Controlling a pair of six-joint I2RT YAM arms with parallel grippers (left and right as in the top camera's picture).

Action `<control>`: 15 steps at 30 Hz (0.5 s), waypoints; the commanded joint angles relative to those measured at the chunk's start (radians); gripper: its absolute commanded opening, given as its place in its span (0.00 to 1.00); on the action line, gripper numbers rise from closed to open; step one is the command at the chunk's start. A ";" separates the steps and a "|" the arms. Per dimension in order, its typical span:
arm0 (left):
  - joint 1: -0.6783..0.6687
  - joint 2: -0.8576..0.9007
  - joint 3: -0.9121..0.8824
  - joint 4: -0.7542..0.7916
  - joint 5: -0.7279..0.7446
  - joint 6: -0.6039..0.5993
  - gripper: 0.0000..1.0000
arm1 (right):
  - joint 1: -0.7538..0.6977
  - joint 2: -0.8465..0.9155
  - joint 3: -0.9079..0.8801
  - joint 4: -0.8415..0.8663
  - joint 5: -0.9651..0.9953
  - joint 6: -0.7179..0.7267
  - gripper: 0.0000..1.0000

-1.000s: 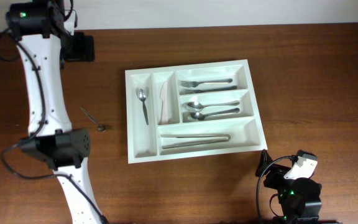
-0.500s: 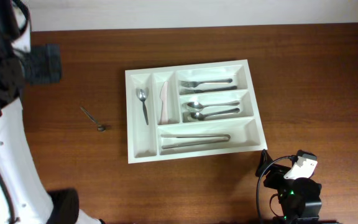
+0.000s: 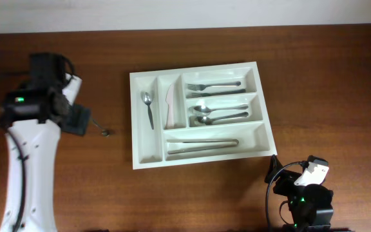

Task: Pack container
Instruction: 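Move the left gripper back over the small spoon on the table, then lower the left gripper onto the small spoon's handle and close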

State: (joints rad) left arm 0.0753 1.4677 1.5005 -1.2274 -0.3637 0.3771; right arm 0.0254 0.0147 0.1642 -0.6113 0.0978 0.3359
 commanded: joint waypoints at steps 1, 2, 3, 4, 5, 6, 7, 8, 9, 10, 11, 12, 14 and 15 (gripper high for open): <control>0.001 0.044 -0.164 0.117 0.132 0.267 0.99 | -0.008 -0.011 -0.008 0.003 0.019 -0.002 0.99; -0.002 0.059 -0.191 0.154 0.156 0.289 0.99 | -0.008 -0.011 -0.008 0.003 0.019 -0.002 0.98; -0.007 0.076 -0.208 0.190 0.167 0.304 1.00 | -0.008 -0.011 -0.008 0.003 0.019 -0.002 0.99; -0.013 0.093 -0.217 0.222 0.165 0.314 0.97 | -0.008 -0.011 -0.008 0.003 0.019 -0.002 0.99; -0.017 0.110 -0.219 0.253 0.164 0.319 0.97 | -0.008 -0.011 -0.008 0.003 0.019 -0.002 0.99; -0.022 0.125 -0.219 0.282 0.161 0.322 0.97 | -0.008 -0.011 -0.008 0.003 0.019 -0.002 0.99; -0.025 0.138 -0.219 0.308 0.161 0.336 0.97 | -0.008 -0.011 -0.008 0.003 0.019 -0.002 0.99; -0.027 0.150 -0.219 0.324 0.162 0.354 0.97 | -0.008 -0.011 -0.008 0.003 0.019 -0.002 0.99; -0.028 0.162 -0.219 0.330 0.162 0.374 0.96 | -0.008 -0.011 -0.008 0.003 0.019 -0.002 0.99; -0.028 0.177 -0.219 0.328 0.161 0.385 0.94 | -0.008 -0.011 -0.008 0.003 0.019 -0.002 0.99; -0.028 0.192 -0.219 0.325 0.161 0.385 0.92 | -0.008 -0.011 -0.008 0.003 0.019 -0.002 0.99; -0.028 0.208 -0.219 0.322 0.161 0.385 0.89 | -0.008 -0.011 -0.008 0.003 0.019 -0.002 0.99; -0.035 0.244 -0.219 0.326 0.157 0.391 0.74 | -0.008 -0.011 -0.008 0.003 0.019 -0.002 0.99; -0.044 0.261 -0.219 0.328 0.143 0.401 0.71 | -0.008 -0.011 -0.008 0.003 0.019 -0.002 0.99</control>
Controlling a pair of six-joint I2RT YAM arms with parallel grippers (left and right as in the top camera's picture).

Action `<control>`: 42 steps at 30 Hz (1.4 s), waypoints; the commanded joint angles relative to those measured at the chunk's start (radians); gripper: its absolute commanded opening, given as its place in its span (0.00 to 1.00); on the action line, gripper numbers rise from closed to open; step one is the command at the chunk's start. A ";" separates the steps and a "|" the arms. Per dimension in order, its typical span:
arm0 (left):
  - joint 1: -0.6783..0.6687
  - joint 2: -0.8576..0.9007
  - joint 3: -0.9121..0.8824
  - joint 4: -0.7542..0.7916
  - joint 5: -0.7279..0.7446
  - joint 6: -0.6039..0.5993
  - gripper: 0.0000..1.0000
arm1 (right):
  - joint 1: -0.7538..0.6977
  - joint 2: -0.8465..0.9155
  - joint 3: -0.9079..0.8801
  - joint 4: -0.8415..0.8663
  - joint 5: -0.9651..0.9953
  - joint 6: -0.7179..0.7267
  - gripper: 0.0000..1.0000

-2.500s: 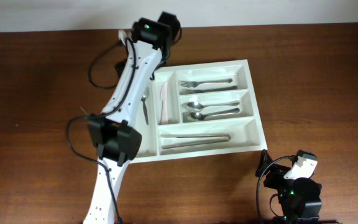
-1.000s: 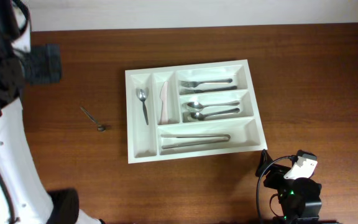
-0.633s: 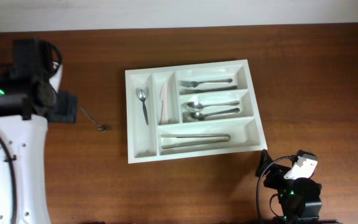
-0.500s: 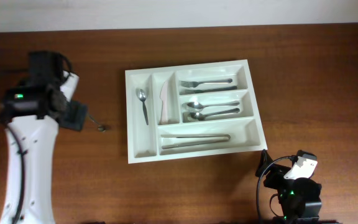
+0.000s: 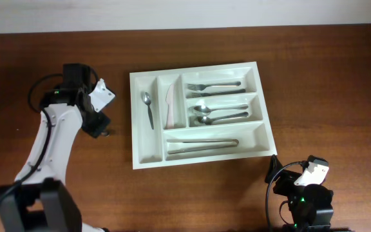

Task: Pack container
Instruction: 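Lower the left gripper onto the small spoon's handle and close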

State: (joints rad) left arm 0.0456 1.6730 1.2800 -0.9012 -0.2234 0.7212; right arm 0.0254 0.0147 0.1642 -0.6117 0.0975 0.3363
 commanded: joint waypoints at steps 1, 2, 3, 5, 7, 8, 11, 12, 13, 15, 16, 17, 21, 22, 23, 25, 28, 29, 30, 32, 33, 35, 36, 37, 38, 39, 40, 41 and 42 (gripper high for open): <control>-0.029 0.081 0.001 0.007 -0.033 0.059 0.70 | -0.008 -0.011 -0.008 0.003 0.019 -0.002 0.99; -0.044 0.100 0.001 0.013 -0.071 0.059 0.70 | -0.008 -0.011 -0.008 0.003 0.019 -0.002 0.99; -0.056 0.113 0.001 0.017 -0.095 0.059 0.70 | -0.008 -0.011 -0.008 0.003 0.019 -0.002 0.99; -0.094 0.150 0.001 0.031 -0.118 0.058 0.70 | -0.008 -0.011 -0.008 0.003 0.019 -0.002 0.99; -0.110 0.162 0.000 0.038 -0.117 0.050 0.70 | -0.008 -0.011 -0.008 0.003 0.019 -0.002 0.99; -0.115 0.164 -0.002 0.045 -0.117 0.039 0.70 | -0.008 -0.011 -0.008 0.003 0.019 -0.002 0.99; -0.116 0.164 -0.003 0.048 -0.114 0.024 0.70 | -0.008 -0.011 -0.008 0.003 0.019 -0.002 0.98; -0.116 0.164 -0.004 0.045 -0.114 0.010 0.71 | -0.008 -0.011 -0.008 0.003 0.019 -0.002 0.99; -0.116 0.163 -0.005 0.045 -0.113 -0.021 0.70 | -0.008 -0.011 -0.008 0.003 0.019 -0.002 0.99; -0.116 0.164 -0.010 0.046 -0.113 -0.077 0.70 | -0.008 -0.011 -0.008 0.003 0.019 -0.002 0.99; -0.117 0.163 -0.015 0.049 -0.113 -0.091 0.70 | -0.008 -0.011 -0.008 0.003 0.019 -0.002 0.99; -0.118 0.164 -0.021 0.050 -0.113 -0.093 0.70 | -0.008 -0.011 -0.008 0.003 0.019 -0.002 0.99; -0.141 0.163 -0.058 0.050 -0.114 -0.080 0.70 | -0.008 -0.011 -0.008 0.003 0.019 -0.002 0.99; -0.147 0.163 -0.064 0.051 -0.116 -0.076 0.70 | -0.008 -0.011 -0.008 0.003 0.019 -0.002 0.99; -0.155 0.164 -0.071 0.053 -0.118 -0.074 0.70 | -0.008 -0.011 -0.008 0.003 0.019 -0.002 0.99; -0.167 0.163 -0.081 0.055 -0.117 -0.074 0.70 | -0.008 -0.011 -0.008 0.003 0.019 -0.002 0.99; -0.174 0.163 -0.098 0.060 -0.118 -0.074 0.70 | -0.008 -0.011 -0.008 0.003 0.019 -0.002 0.99; -0.174 0.163 -0.106 0.063 -0.118 -0.074 0.71 | -0.008 -0.011 -0.008 0.003 0.019 -0.002 0.99; -0.174 0.164 -0.114 0.065 -0.118 -0.074 0.70 | -0.008 -0.011 -0.008 0.003 0.019 -0.002 0.99; -0.174 0.163 -0.137 0.079 -0.120 -0.074 0.70 | -0.008 -0.011 -0.008 0.003 0.019 -0.002 0.99; -0.174 0.164 -0.153 0.089 -0.130 -0.075 0.70 | -0.008 -0.011 -0.008 0.003 0.019 -0.002 0.99; -0.175 0.164 -0.175 0.113 -0.158 -0.075 0.70 | -0.008 -0.011 -0.008 0.003 0.019 -0.002 0.99; -0.175 0.164 -0.190 0.140 -0.185 -0.078 0.70 | -0.008 -0.011 -0.008 0.003 0.019 -0.002 0.99; -0.175 0.164 -0.197 0.153 -0.192 -0.078 0.70 | -0.008 -0.011 -0.008 0.003 0.019 -0.002 0.99; -0.175 0.163 -0.201 0.164 -0.193 -0.078 0.70 | -0.008 -0.011 -0.008 0.003 0.019 -0.002 0.99; -0.175 0.164 -0.203 0.175 -0.193 -0.078 0.68 | -0.008 -0.011 -0.008 0.003 0.019 -0.002 0.99; -0.175 0.164 -0.203 0.179 -0.193 -0.078 0.65 | -0.008 -0.011 -0.008 0.003 0.019 -0.002 0.99; -0.175 0.164 -0.204 0.192 -0.193 -0.078 0.61 | -0.008 -0.011 -0.008 0.003 0.019 -0.002 0.99; -0.175 0.164 -0.204 0.206 -0.193 -0.078 0.58 | -0.008 -0.011 -0.008 0.003 0.019 -0.002 0.99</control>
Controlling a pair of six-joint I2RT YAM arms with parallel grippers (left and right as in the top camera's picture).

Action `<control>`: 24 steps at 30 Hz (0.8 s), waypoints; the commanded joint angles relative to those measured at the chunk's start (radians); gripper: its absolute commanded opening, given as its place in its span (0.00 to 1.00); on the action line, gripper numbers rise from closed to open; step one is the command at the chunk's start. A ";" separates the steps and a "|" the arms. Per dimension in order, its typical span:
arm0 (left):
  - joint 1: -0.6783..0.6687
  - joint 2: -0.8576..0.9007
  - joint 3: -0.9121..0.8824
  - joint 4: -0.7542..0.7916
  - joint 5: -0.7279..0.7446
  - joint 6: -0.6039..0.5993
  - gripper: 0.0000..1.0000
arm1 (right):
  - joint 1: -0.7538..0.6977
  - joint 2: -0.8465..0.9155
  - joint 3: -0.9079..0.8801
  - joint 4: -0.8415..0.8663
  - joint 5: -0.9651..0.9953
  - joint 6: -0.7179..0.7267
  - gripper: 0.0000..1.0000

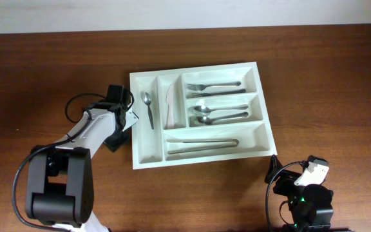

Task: Pack container
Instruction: 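Lower the left gripper onto the small spoon's handle and close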

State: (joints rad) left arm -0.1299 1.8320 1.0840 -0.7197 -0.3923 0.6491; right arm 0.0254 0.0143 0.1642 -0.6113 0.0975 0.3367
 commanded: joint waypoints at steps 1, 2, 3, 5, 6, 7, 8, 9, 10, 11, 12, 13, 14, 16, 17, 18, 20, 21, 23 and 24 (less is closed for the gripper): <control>0.001 0.005 -0.008 0.037 -0.024 -0.006 0.57 | -0.008 -0.011 -0.008 0.003 0.019 -0.002 0.99; 0.001 0.005 -0.008 0.049 -0.024 -0.006 0.57 | -0.008 -0.011 -0.008 0.003 0.019 -0.002 0.99; 0.002 0.005 -0.009 0.062 -0.024 -0.006 0.57 | -0.008 -0.011 -0.008 0.003 0.019 -0.002 0.99; 0.002 0.005 -0.010 0.074 -0.024 -0.006 0.54 | -0.008 -0.011 -0.008 0.003 0.019 -0.002 0.99; 0.002 0.005 -0.011 0.074 -0.024 -0.006 0.51 | -0.008 -0.011 -0.008 0.003 0.019 -0.002 0.99; 0.002 0.005 -0.015 0.073 -0.024 -0.006 0.49 | -0.008 -0.011 -0.008 0.003 0.019 -0.002 0.99; 0.002 0.005 -0.019 0.073 -0.024 -0.006 0.49 | -0.008 -0.011 -0.008 0.003 0.019 -0.002 0.99; 0.002 0.005 -0.025 0.073 -0.024 -0.006 0.49 | -0.008 -0.011 -0.008 0.003 0.019 -0.002 0.99; 0.002 0.005 -0.032 0.073 -0.024 -0.006 0.49 | -0.008 -0.011 -0.008 0.003 0.019 -0.002 0.99; 0.002 0.005 -0.039 0.074 -0.024 -0.006 0.49 | -0.008 -0.011 -0.008 0.003 0.019 -0.002 0.99; 0.002 0.005 -0.046 0.074 -0.024 -0.006 0.49 | -0.008 -0.011 -0.008 0.003 0.019 -0.002 0.99; 0.002 0.005 -0.054 0.076 -0.024 -0.006 0.49 | -0.008 -0.011 -0.008 0.003 0.019 -0.002 0.99; 0.002 0.005 -0.061 0.077 -0.024 -0.006 0.49 | -0.008 -0.011 -0.008 0.003 0.019 -0.002 0.99; 0.002 0.005 -0.072 0.083 -0.024 -0.006 0.49 | -0.008 -0.011 -0.008 0.003 0.019 -0.002 0.99; 0.002 0.005 -0.076 0.085 -0.024 -0.006 0.49 | -0.008 -0.011 -0.008 0.003 0.019 -0.003 0.99; 0.002 0.005 -0.079 0.089 -0.024 -0.006 0.49 | -0.008 -0.011 -0.008 0.003 0.019 -0.002 0.99; 0.002 0.005 -0.087 0.100 -0.023 -0.006 0.48 | -0.008 -0.011 -0.008 0.003 0.019 -0.002 0.99; 0.002 0.005 -0.089 0.106 -0.023 -0.006 0.47 | -0.008 -0.011 -0.008 0.003 0.019 -0.002 0.99; 0.002 0.006 -0.098 0.125 -0.023 -0.006 0.39 | -0.008 -0.011 -0.008 0.003 0.019 -0.002 0.99; 0.002 0.006 -0.102 0.130 -0.023 -0.006 0.35 | -0.008 -0.011 -0.008 0.003 0.019 -0.002 0.99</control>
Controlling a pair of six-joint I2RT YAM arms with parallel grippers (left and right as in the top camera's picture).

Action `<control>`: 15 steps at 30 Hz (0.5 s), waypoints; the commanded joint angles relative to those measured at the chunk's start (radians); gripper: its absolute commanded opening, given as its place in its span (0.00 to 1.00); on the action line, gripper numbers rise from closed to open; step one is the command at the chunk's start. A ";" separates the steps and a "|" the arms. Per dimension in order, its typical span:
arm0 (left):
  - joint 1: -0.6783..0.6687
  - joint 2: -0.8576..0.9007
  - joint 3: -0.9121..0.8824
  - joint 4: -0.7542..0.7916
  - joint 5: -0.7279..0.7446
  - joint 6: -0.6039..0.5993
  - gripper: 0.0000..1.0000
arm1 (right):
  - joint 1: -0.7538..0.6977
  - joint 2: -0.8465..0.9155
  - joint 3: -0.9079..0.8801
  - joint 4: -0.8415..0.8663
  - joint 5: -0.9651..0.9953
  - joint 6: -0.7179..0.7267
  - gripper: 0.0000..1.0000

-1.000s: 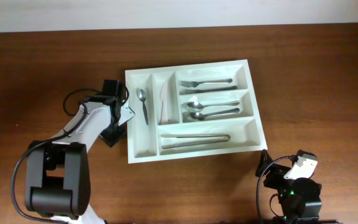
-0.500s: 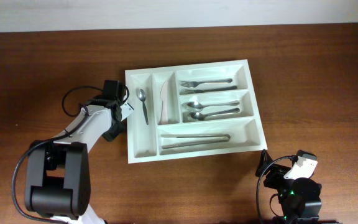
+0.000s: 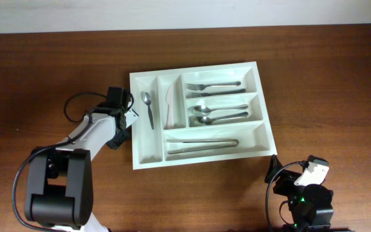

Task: Pack container
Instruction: 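Lower the left gripper onto the small spoon's handle and close, then carry the small spoon over the tray's left compartment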

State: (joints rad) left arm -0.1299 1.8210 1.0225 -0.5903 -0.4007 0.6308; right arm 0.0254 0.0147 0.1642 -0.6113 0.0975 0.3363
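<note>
The white cutlery tray [image 3: 136, 129] lies mid-table. It holds a spoon [image 3: 148, 107] in its left slot, a pale knife [image 3: 170, 103] beside it, forks [image 3: 215, 85], more spoons [image 3: 219, 113] and long utensils [image 3: 201, 144]. My left gripper [image 3: 117, 136] is low on the table against the tray's left wall; the wrist hides its fingers and anything under them. My right gripper [image 3: 274, 173] rests folded at the front right, fingers too small to read.
The left arm's base and links [image 3: 55, 187] fill the front left. A black cable [image 3: 76, 106] loops behind the left wrist. The right arm's base [image 3: 304, 203] stands at the front edge. The table's back edge meets a white wall.
The left wrist has shifted very slightly beside the tray's left wall. The tray, its cutlery and the right arm stand as before.
My left gripper was first far left, with a small metal piece lying on the table between it and the tray. Then it was right beside that piece. After that it stood over the spot at the tray's left wall, hiding the piece, and it remains there.
</note>
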 commanded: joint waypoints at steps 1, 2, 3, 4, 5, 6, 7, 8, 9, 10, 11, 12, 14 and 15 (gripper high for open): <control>0.002 0.017 -0.043 0.004 -0.015 0.013 0.29 | -0.008 -0.011 -0.008 0.003 0.019 -0.002 0.99; 0.002 0.017 -0.045 0.005 -0.015 0.013 0.25 | -0.008 -0.011 -0.008 0.003 0.019 -0.002 0.99; 0.002 0.017 -0.045 0.005 -0.015 0.013 0.23 | -0.008 -0.011 -0.008 0.003 0.019 -0.002 0.99; 0.002 0.017 -0.045 0.007 -0.015 0.013 0.19 | -0.008 -0.011 -0.008 0.003 0.019 -0.002 0.99; 0.002 0.017 -0.045 0.012 -0.016 0.013 0.16 | -0.008 -0.011 -0.008 0.003 0.019 -0.002 0.99; 0.002 0.017 -0.045 0.016 -0.016 0.013 0.14 | -0.008 -0.011 -0.008 0.003 0.019 -0.002 0.99; 0.002 0.017 -0.045 0.020 -0.016 0.013 0.10 | -0.008 -0.011 -0.008 0.003 0.019 -0.002 0.99; 0.002 0.017 -0.045 0.023 -0.018 0.013 0.06 | -0.008 -0.011 -0.008 0.003 0.019 -0.002 0.99; 0.002 0.017 -0.045 0.026 -0.028 0.012 0.02 | -0.008 -0.011 -0.008 0.003 0.019 -0.002 0.99; 0.002 0.017 -0.044 0.026 -0.045 0.012 0.02 | -0.008 -0.011 -0.008 0.003 0.019 -0.002 0.99; 0.002 0.017 -0.043 0.026 -0.077 0.012 0.02 | -0.008 -0.011 -0.008 0.003 0.019 -0.002 0.99; 0.001 0.014 -0.041 0.024 -0.117 0.012 0.02 | -0.008 -0.011 -0.008 0.003 0.019 -0.002 0.99; 0.001 0.004 -0.032 0.024 -0.180 0.012 0.02 | -0.008 -0.011 -0.008 0.003 0.019 -0.002 0.99; 0.000 -0.005 -0.024 0.024 -0.204 0.012 0.02 | -0.008 -0.011 -0.008 0.003 0.019 -0.002 0.99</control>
State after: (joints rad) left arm -0.1345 1.8156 1.0103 -0.5522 -0.5072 0.6312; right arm 0.0254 0.0143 0.1642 -0.6113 0.0975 0.3367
